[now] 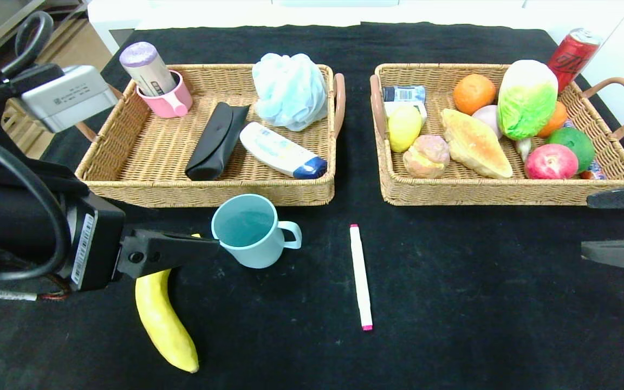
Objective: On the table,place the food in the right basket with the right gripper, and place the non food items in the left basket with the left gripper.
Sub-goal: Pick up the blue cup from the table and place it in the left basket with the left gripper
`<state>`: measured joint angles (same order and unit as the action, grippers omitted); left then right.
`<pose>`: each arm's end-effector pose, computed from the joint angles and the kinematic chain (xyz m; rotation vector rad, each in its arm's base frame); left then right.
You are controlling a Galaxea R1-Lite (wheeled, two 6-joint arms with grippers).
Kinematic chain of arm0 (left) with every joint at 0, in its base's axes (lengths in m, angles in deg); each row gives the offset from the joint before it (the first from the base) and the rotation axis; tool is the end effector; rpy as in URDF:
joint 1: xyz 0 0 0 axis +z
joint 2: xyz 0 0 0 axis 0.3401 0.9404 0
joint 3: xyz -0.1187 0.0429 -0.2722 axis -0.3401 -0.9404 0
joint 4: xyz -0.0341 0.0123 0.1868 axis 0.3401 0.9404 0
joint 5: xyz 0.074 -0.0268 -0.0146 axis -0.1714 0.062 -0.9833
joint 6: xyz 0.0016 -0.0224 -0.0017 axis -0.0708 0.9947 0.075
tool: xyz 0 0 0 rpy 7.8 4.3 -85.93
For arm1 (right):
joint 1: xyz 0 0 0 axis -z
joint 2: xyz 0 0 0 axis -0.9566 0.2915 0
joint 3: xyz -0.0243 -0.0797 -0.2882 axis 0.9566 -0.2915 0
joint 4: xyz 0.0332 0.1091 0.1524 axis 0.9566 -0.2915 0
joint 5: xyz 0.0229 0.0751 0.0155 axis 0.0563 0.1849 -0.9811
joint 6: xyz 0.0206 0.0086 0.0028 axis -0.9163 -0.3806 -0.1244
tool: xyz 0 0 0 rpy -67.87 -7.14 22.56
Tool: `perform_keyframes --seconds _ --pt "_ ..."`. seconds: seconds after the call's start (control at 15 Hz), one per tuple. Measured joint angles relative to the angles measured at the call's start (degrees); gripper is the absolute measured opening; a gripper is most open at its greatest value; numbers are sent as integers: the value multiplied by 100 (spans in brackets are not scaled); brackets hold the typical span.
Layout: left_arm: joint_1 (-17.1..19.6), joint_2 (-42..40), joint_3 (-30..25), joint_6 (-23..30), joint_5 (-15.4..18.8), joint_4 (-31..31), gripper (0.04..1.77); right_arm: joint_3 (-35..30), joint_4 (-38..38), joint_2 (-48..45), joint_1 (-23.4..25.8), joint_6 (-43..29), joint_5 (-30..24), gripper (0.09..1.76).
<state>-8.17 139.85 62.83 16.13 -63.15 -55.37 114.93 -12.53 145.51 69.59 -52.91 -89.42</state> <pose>0.1598 -0.0864 0.3121 0.1463 0.5480 -0.5259 0.1626 0.0242 0.3064 -0.2057 0.3829 0.8252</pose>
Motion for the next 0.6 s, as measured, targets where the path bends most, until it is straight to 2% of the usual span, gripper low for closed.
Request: perform_keyframes --seconds 0.13,0.27,0.4,0.6 --pt "-67 184 625 296 -317 733 172 -28 -2 0 -28 2 7 170" --pt "-188 468 1185 819 -738 1351 172 -78 0 -2 -69 18 10 170" --pt "-323 840 1726 1520 -1014 1871 172 -107 0 -2 -98 21 22 170" --pt "-397 1419 2302 2639 -1281 2238 172 -116 2 -9 -107 22 24 170"
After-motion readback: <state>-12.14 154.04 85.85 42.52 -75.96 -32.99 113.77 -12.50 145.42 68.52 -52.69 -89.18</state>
